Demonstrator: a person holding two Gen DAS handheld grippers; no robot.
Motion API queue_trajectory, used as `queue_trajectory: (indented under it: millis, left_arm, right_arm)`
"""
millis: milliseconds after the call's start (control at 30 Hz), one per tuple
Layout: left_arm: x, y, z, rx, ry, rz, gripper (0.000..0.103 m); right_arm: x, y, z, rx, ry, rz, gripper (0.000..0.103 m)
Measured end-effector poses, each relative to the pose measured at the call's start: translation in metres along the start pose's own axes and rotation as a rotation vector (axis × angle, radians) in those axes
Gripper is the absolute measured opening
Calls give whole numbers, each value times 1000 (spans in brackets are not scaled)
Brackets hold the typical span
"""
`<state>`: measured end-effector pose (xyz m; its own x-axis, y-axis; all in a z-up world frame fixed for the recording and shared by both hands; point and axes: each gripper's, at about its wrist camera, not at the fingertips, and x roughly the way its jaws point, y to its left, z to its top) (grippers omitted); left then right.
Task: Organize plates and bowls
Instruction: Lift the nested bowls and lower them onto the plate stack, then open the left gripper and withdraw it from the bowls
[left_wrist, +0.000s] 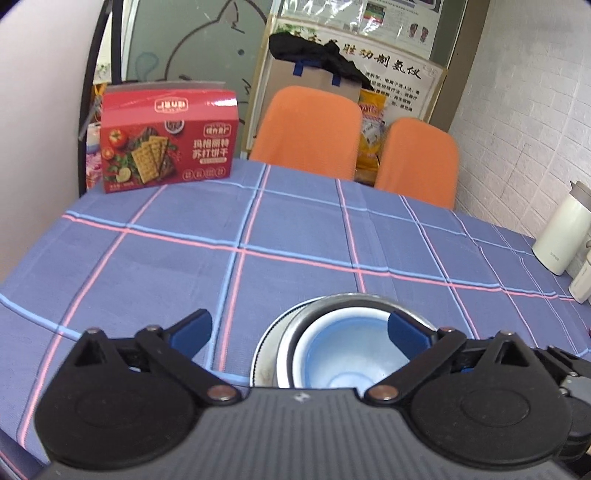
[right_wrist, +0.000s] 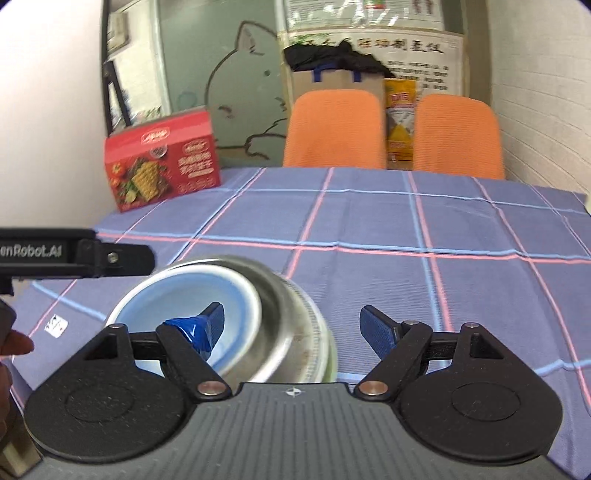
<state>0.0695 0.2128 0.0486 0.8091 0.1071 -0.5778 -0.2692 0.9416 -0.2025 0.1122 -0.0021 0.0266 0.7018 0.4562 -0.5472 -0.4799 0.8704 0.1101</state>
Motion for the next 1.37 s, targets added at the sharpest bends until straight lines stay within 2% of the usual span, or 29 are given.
queue_trajectory:
  millis: [300,600,733,1033,1167,1367]
  left_arm:
    - [-25,-59,-20,98,-48,2,101]
    - [-66,-103,-72,218,-91,19,101]
    - [-75,-113,-87,247,-88,16,102]
    - [-82,-115,-106,268,-63,21,102]
    - [-79,-112,-108,261,-41,25,102]
    - [-79,-112,-107,262,-62,32,102]
  right_arm:
    - [-23,-36,-12,118,3,-95,68]
    - [-88,-56,-48,176,-78,-171,69]
    - [-102,-58,-59,174,-62,-208,69]
    - [-107,-61,-74,201,-18,-174,69]
    - [-103,-58,-75,189,-3,-173,70]
    - [-100,-58,-74,182,5,-165,70]
